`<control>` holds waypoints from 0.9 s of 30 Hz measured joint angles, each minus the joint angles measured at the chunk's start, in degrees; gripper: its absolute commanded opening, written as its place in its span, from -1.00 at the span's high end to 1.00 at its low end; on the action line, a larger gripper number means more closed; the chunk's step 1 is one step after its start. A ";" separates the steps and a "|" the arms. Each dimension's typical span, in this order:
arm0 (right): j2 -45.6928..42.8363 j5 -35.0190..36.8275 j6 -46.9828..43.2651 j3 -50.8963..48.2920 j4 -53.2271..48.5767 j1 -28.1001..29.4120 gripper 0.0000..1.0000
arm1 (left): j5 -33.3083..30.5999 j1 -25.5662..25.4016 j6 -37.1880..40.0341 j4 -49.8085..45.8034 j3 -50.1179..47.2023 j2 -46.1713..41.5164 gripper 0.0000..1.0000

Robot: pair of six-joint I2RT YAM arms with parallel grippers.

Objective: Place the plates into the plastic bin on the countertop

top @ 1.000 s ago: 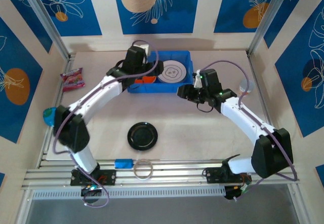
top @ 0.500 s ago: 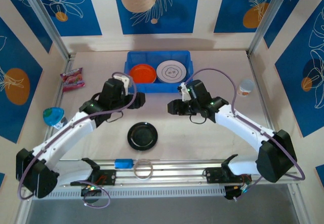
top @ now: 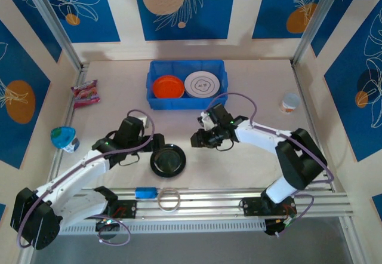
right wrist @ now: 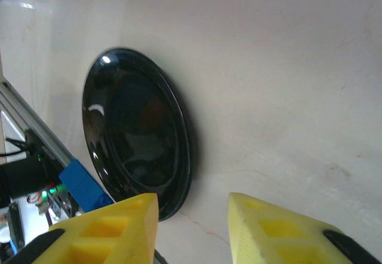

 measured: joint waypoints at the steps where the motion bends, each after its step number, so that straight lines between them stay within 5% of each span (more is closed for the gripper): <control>1: 1.18 -0.63 -0.09 0.15 0.09 0.26 0.21 | 0.20 0.00 -0.35 0.50 -0.81 0.00 -0.63; 27: 14.75 -9.22 -1.05 5.75 1.64 4.22 0.33 | 4.81 0.83 -8.68 8.72 -14.84 -4.61 -0.61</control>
